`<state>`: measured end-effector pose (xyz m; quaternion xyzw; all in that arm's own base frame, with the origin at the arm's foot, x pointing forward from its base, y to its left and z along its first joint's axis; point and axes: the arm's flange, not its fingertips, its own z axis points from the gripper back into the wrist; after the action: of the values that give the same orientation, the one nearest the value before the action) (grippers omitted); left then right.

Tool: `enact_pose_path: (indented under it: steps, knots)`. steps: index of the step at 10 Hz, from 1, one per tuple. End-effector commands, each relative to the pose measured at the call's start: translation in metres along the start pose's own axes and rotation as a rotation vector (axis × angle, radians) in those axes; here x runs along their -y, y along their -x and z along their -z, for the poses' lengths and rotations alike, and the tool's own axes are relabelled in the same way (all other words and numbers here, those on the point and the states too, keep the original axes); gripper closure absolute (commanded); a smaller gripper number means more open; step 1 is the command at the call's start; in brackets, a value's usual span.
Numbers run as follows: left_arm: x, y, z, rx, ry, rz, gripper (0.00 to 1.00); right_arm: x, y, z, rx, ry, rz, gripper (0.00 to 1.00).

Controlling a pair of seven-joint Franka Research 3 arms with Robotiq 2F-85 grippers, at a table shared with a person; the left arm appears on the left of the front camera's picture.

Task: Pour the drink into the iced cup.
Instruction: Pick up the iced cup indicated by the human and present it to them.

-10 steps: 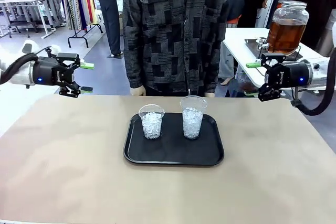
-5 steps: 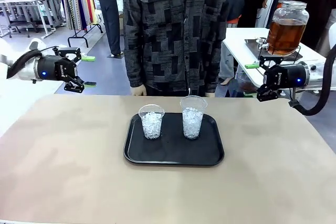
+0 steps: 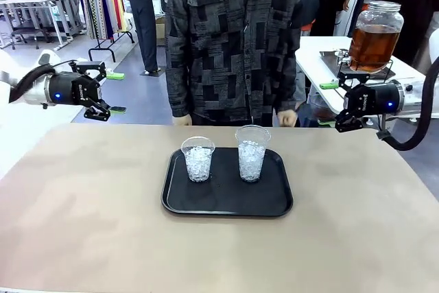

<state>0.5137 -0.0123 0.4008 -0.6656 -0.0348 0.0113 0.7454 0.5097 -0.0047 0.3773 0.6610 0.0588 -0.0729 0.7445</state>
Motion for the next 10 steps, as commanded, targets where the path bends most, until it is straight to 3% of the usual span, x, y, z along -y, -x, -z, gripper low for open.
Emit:
enact_pose_path:
  steps: [1, 10]
  knots:
    - [0.0007, -0.0001, -0.0004, 0.001, 0.000, 0.001, 0.00, -0.0006, -0.0008, -0.0004, 0.006, 0.002, -0.003, 0.00]
    - [0.0007, -0.0001, -0.0004, 0.001, 0.000, 0.001, 0.00, -0.0006, -0.0008, -0.0004, 0.006, 0.002, -0.003, 0.00]
